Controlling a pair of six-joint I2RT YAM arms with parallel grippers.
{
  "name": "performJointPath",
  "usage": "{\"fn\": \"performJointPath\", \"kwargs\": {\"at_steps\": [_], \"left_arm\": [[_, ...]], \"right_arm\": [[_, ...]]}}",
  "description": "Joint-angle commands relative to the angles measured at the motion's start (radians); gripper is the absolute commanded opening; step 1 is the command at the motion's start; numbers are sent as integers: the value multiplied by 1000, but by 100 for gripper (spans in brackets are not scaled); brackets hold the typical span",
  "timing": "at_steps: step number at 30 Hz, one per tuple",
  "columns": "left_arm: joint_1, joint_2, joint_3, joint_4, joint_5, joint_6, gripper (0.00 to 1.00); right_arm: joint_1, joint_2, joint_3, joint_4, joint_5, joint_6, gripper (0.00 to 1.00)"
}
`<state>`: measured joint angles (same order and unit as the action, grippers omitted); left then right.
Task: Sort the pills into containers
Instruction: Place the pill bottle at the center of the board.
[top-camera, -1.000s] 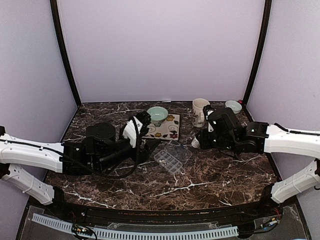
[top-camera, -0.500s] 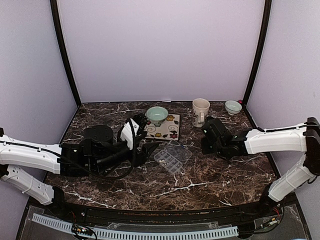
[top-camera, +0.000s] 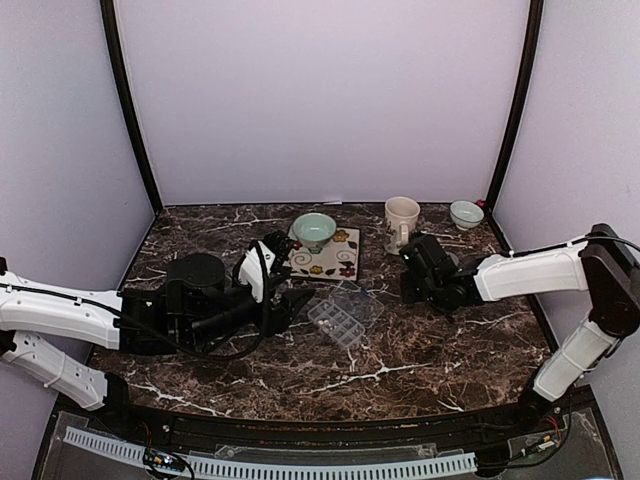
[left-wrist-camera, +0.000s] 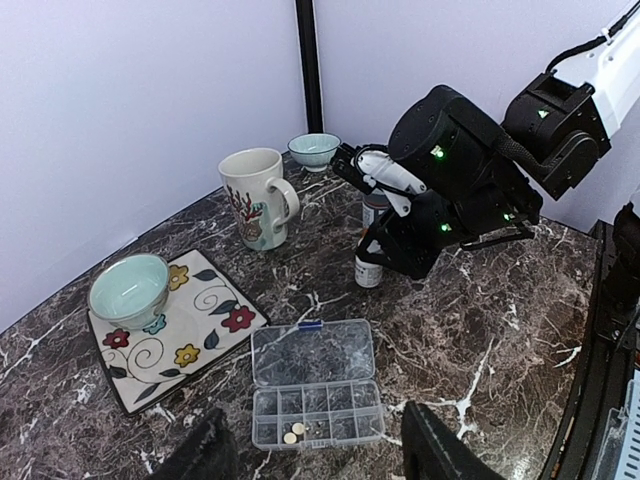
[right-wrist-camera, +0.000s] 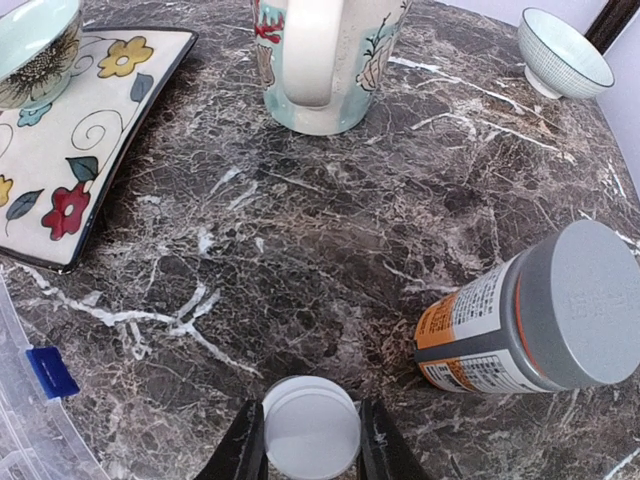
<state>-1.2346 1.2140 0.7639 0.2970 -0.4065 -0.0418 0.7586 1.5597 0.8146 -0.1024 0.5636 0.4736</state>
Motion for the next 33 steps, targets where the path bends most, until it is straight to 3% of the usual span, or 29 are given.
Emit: {"fn": "performJointPath", "kwargs": {"at_steps": [1, 5, 16, 25, 33], "left_arm": [[10, -25, -14, 16, 11, -15, 59], [13, -25, -16, 17, 12, -15, 59], [17, -34, -31, 22, 14, -20, 59], [18, -39, -34, 21, 14, -20, 59], [19, -39, -32, 19, 14, -20, 59]], "right_arm": [[-14, 26, 35, 55, -8, -18, 0], [-19, 59, 40, 61, -9, -15, 0], [-27, 90, 40, 77, -11, -10, 12], [-27, 92, 31, 73, -30, 4, 37], [-27, 83, 32, 68, -33, 6, 45]]}}
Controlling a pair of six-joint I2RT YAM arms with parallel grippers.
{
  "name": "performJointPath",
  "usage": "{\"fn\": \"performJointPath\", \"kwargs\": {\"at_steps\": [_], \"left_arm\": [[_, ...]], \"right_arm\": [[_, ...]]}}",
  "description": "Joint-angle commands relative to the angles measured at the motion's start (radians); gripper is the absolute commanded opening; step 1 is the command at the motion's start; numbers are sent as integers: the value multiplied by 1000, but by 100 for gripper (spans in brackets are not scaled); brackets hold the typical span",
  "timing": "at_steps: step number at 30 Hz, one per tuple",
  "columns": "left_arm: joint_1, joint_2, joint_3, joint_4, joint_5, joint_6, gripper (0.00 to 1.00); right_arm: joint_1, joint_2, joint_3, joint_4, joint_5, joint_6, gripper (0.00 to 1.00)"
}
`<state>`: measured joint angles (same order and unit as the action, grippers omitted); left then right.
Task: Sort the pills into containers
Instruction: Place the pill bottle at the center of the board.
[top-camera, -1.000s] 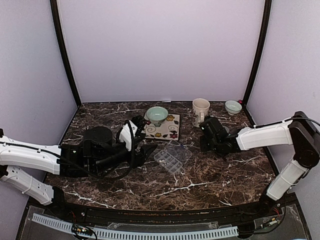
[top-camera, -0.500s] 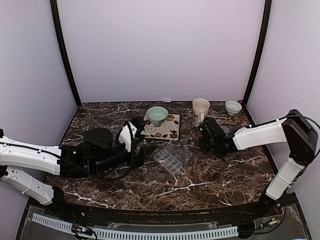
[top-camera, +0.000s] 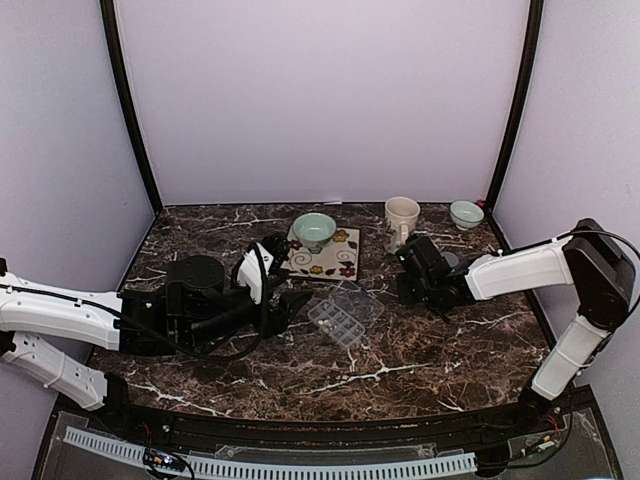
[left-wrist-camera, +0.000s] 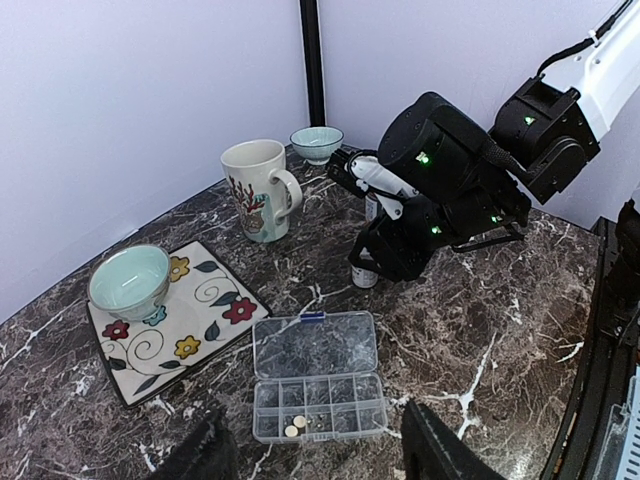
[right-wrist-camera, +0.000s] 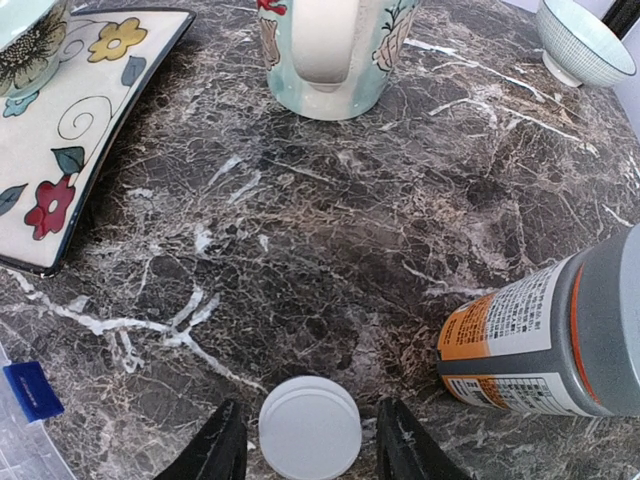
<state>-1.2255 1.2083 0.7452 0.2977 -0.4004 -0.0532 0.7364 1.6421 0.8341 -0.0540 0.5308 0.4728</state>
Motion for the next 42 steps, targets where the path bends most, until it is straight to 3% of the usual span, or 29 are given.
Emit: {"fn": "performJointPath", "kwargs": {"at_steps": [1, 13, 24, 34, 42], "left_arm": [[11, -32, -12, 19, 8, -8, 59], [21, -35, -7, 14, 11, -22, 60], [158, -28, -25, -49, 165, -201, 58], [276, 59, -63, -59, 371, -474, 44], [322, 145, -101, -2, 504, -612, 34]], "right_arm": [[-5, -1, 13, 19, 0, 8, 46], [5, -115, 12, -18, 14, 7, 53], [100, -244, 62, -80, 59, -20, 56], [120, -149, 142, -65, -96, -42, 34], [113, 13, 243, -78, -188, -62, 26]]}}
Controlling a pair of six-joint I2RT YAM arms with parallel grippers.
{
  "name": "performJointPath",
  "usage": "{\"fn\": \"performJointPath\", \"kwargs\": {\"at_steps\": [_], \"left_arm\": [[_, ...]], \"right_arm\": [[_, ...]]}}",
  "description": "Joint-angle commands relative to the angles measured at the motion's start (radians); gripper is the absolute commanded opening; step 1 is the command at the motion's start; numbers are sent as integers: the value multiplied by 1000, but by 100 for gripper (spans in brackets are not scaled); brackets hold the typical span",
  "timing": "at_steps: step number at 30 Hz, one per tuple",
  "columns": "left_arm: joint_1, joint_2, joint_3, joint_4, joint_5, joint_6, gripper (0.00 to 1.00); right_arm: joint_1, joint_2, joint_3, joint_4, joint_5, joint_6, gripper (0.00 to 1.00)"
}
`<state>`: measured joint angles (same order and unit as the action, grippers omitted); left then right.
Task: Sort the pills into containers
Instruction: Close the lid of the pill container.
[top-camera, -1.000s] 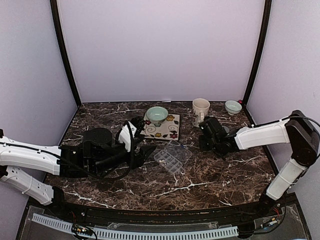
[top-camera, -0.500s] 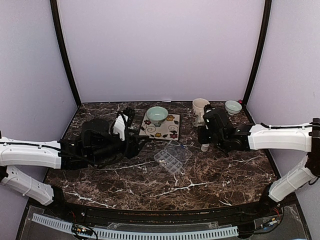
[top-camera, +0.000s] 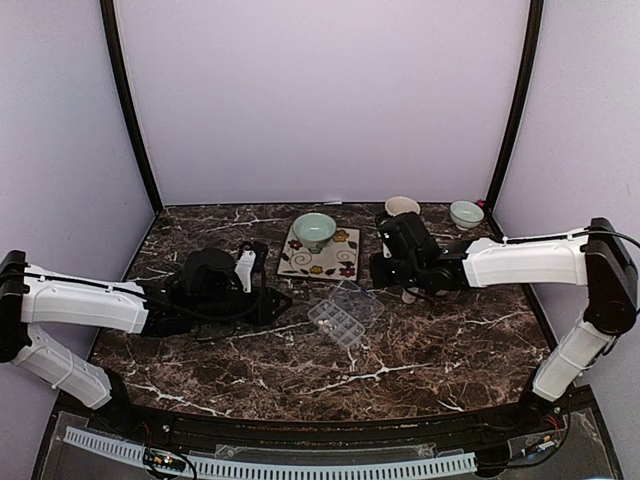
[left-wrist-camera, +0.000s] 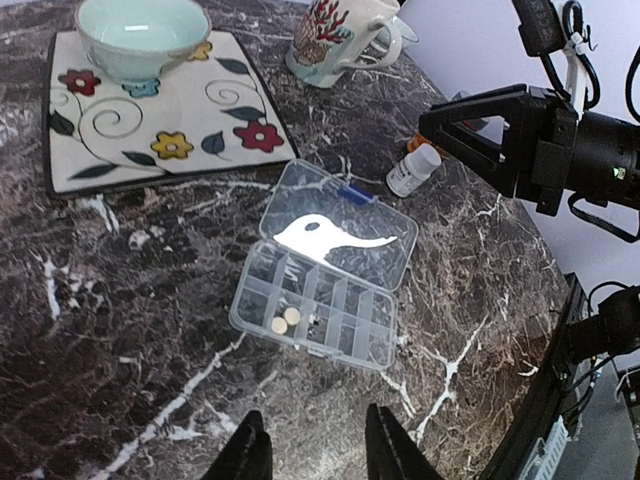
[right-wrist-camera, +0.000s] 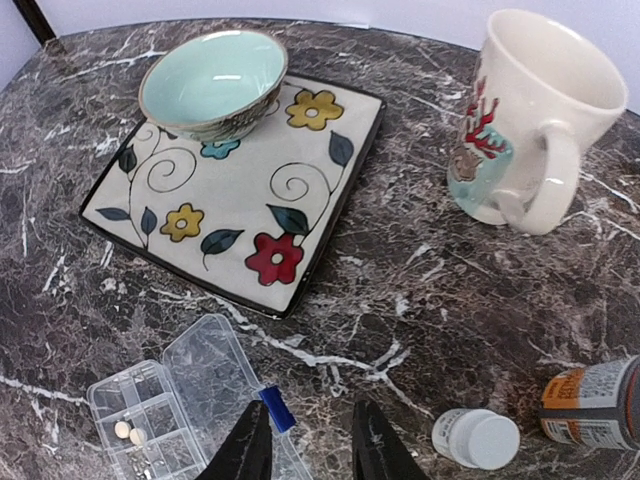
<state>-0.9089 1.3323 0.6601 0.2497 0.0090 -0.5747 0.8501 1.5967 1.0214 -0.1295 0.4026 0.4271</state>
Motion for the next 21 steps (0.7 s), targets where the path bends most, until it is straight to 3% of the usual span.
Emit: {"fn": "performJointPath", "kwargs": {"at_steps": [1, 16, 21], "left_arm": [[5, 33, -16, 50, 107, -98, 31], [8, 189, 34, 40, 231, -137, 1], [8, 242, 73, 6, 250, -124, 0]], "right_arm": [[-8, 75, 64, -2, -76, -16, 26], [-79, 183, 124, -46, -179, -49, 22], [-87, 216, 173, -88, -172, -62, 22]]}}
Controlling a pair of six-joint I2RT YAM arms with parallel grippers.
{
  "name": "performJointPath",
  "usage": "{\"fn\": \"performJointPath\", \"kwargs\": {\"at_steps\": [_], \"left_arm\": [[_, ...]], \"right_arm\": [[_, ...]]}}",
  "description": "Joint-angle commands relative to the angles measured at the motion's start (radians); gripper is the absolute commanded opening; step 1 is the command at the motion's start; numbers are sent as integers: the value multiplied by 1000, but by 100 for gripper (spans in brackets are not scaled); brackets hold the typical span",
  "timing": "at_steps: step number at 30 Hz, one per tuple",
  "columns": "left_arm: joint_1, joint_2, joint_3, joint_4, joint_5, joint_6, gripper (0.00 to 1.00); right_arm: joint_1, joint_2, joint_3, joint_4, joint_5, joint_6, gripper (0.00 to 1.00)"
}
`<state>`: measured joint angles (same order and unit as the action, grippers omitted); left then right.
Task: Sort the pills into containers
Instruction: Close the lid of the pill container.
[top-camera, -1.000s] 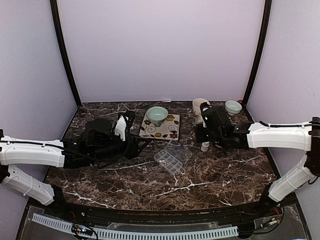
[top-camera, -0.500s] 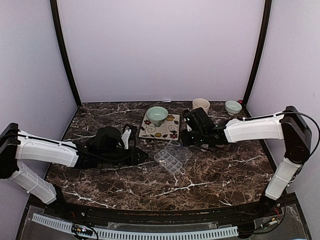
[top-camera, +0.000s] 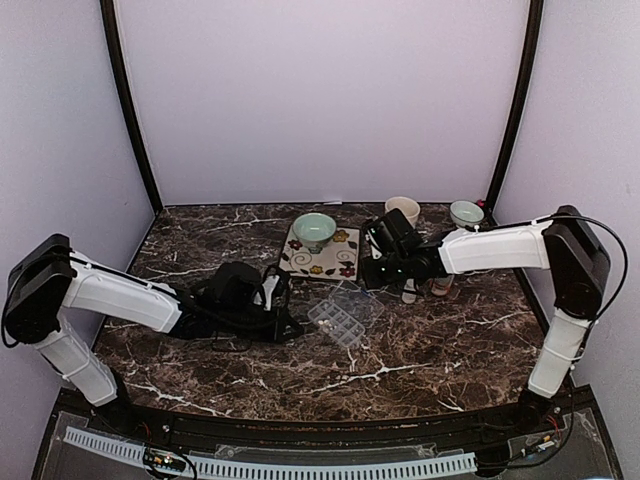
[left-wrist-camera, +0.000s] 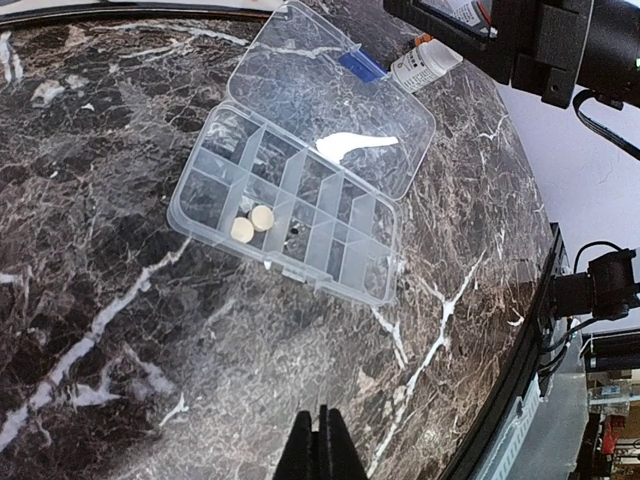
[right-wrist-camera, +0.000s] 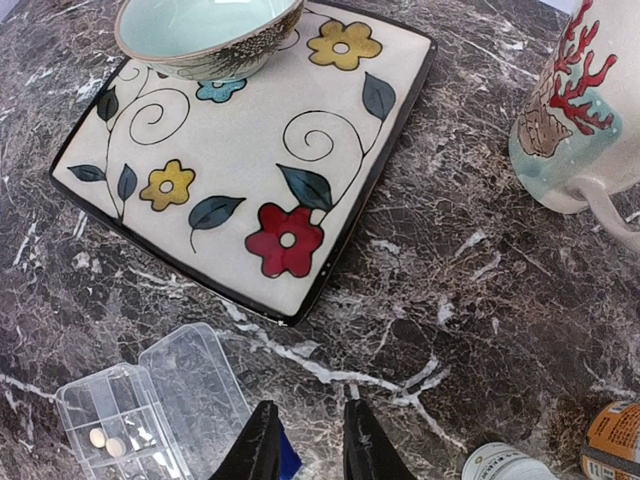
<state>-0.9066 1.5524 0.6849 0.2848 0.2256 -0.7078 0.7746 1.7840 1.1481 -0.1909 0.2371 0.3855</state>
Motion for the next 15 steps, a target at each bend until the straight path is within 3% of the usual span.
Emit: {"fn": "performJointPath", "kwargs": {"at_steps": [1, 15], "left_arm": [[6, 31, 57, -34, 35, 12, 0], [6, 159, 145, -103, 54, 45, 0]], "right_arm": [[-13, 34, 51, -35, -4, -25, 22], [-34, 72, 76, -104, 22, -54, 22]]}}
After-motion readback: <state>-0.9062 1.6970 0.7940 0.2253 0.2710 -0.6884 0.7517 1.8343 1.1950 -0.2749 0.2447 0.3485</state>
